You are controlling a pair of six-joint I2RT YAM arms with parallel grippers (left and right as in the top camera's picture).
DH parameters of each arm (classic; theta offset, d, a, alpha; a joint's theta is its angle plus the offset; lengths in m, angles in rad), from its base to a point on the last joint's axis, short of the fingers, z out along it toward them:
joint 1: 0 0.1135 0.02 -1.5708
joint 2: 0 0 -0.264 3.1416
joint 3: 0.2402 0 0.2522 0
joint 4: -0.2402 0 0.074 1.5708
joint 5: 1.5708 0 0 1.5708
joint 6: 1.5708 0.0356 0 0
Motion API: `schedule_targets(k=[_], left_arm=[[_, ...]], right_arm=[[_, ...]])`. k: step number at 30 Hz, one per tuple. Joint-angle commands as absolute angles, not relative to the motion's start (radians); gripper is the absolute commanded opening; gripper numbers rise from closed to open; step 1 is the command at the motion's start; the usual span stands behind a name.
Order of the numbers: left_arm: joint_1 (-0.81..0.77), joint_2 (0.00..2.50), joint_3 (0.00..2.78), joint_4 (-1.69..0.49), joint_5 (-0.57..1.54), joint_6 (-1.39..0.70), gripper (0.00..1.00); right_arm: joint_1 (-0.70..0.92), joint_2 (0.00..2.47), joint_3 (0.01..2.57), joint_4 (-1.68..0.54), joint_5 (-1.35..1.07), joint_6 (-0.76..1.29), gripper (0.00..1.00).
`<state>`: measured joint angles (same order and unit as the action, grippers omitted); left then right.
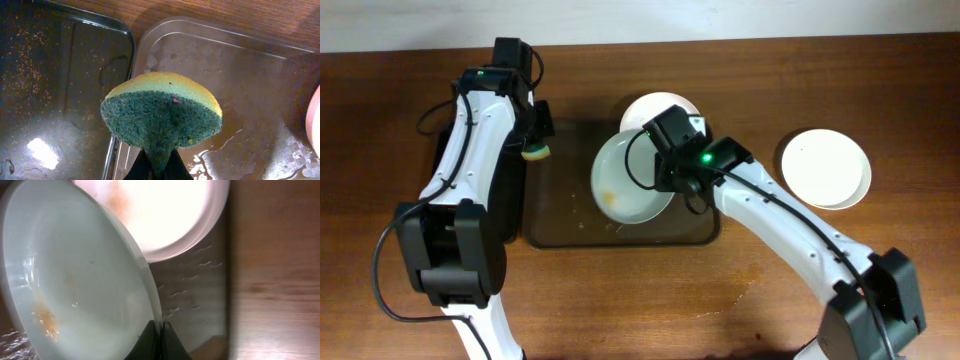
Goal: Clean dirty plates on tray and stack at the side
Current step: 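Lift the pale blue plate with the right gripper and stack it on the white plate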
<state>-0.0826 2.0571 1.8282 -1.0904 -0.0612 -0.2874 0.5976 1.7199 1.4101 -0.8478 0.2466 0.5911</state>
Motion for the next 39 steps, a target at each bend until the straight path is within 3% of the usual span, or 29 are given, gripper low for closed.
schedule_targets(k=[1, 6, 10, 15, 18, 23, 28, 31, 34, 39], left_arm=[[-0.077, 2.057, 1.845, -1.081, -0.072, -0.275, 0.01], [-0.077, 2.057, 1.845, -1.081, -0.072, -0.275, 0.0], [-0.077, 2.057, 1.845, -1.081, -0.072, -0.275, 0.0], [-0.077, 2.057, 1.845, -1.074, -0.072, -0.275, 0.0], [-0.077, 2.057, 1.845, -1.074, -0.072, -0.275, 0.0], [-0.077, 2.057, 1.845, -1.074, -0.08, -0.275, 0.0], [-0.077, 2.057, 1.845, -1.074, -0.08, -0.275, 0.01], [-0.077, 2.057, 1.845, -1.071, -0.079, -0.275, 0.01], [-0.077, 2.057, 1.845, -1.069, -0.079, -0.275, 0.01], [-0.077, 2.057, 1.845, -1.065, -0.079, -0.275, 0.0]], right_arm=[[0.701, 1.681, 1.416, -0.897, 0.678, 0.58, 0.04], [0.925, 1.682, 1.415, -0.913, 1.205, 0.583, 0.04], [1.025, 1.682, 1.415, -0.913, 1.462, 0.583, 0.04], [1.039, 1.682, 1.416, -0.912, 1.472, 0.584, 0.04], [0.996, 1.679, 1.416, -0.918, 1.288, 0.612, 0.04], [0.756, 1.582, 1.416, -0.978, 0.809, 0.741, 0.04], [0.27, 1.515, 1.415, -0.989, 0.318, 0.604, 0.04], [-0.059, 1.545, 1.396, -1.011, 0.283, 0.598, 0.04], [-0.248, 1.599, 1.377, -1.011, 0.281, 0.579, 0.04], [-0.353, 1.71, 1.332, -0.931, 0.271, 0.559, 0.04]])
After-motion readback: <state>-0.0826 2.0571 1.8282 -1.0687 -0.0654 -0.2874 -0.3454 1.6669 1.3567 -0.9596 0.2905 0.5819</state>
